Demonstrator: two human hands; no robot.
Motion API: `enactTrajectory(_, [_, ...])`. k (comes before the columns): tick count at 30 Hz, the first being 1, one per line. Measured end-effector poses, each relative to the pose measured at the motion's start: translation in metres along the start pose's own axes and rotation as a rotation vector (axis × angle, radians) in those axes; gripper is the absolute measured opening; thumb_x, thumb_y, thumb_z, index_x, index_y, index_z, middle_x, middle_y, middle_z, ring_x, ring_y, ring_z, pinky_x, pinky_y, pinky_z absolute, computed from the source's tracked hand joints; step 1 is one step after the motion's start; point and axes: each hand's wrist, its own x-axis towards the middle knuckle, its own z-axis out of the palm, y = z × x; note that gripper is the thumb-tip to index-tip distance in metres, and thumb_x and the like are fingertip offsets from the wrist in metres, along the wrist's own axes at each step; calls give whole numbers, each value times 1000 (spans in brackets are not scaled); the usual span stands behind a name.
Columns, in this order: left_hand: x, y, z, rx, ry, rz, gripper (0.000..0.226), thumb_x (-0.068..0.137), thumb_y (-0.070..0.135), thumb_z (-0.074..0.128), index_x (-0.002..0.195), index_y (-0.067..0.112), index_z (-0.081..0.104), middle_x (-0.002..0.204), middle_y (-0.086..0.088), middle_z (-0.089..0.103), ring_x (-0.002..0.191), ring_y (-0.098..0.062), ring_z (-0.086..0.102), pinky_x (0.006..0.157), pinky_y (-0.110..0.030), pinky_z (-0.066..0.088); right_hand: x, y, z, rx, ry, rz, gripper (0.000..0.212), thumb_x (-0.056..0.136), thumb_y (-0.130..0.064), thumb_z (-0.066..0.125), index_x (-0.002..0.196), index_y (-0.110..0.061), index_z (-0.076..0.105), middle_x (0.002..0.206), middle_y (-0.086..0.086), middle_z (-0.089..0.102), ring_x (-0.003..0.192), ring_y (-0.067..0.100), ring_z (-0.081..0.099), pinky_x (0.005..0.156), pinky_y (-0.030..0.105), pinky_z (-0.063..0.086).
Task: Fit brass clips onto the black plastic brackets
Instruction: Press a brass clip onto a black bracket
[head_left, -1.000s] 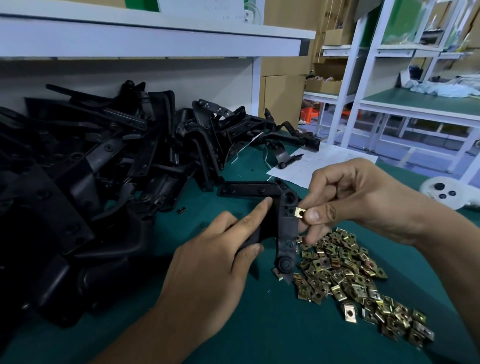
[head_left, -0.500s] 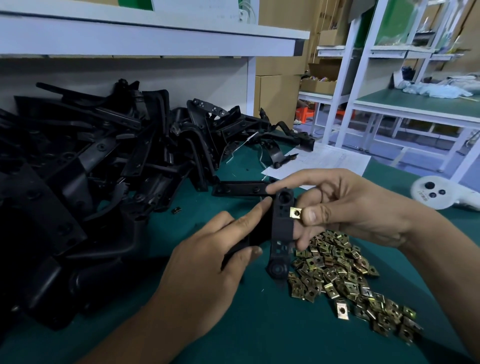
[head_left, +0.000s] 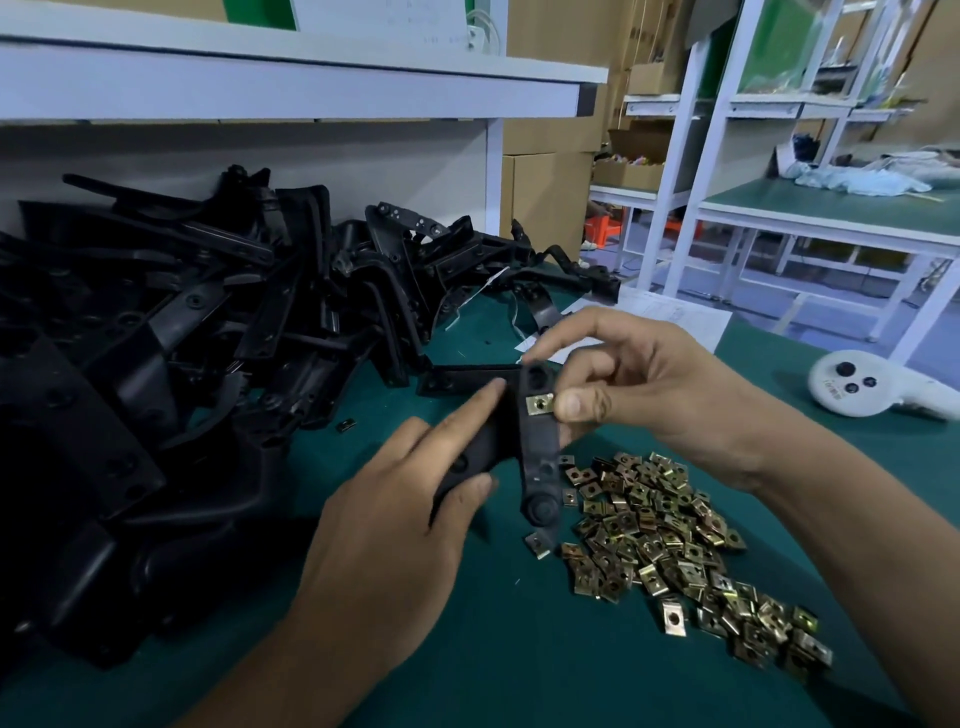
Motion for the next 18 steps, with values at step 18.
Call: enactTrajectory(18, [2, 8, 1, 298, 49, -218, 66, 102, 55, 38, 157, 61, 1, 92, 22, 40, 63, -3, 49, 50, -19, 41, 1, 29, -9, -930, -74, 303, 8, 99, -34, 68, 97, -32, 60, 94, -12, 67, 85, 6, 63, 83, 38, 56])
